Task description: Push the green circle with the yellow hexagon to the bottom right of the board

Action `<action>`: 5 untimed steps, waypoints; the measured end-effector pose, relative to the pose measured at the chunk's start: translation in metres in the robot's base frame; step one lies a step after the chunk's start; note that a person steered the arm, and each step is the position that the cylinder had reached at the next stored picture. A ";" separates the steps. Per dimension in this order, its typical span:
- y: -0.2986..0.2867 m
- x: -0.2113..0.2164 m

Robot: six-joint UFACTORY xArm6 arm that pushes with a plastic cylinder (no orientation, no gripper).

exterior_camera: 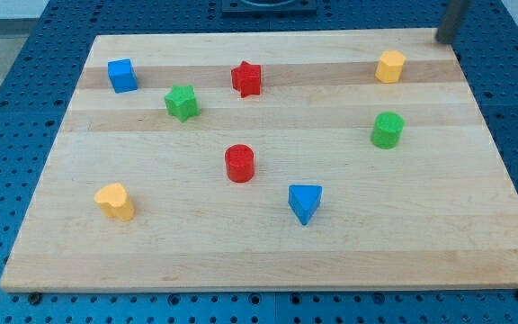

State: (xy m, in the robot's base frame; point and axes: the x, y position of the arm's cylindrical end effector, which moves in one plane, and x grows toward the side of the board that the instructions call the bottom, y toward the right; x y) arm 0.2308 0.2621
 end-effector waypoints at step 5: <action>-0.066 0.029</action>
State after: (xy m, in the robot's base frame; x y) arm 0.2601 0.1956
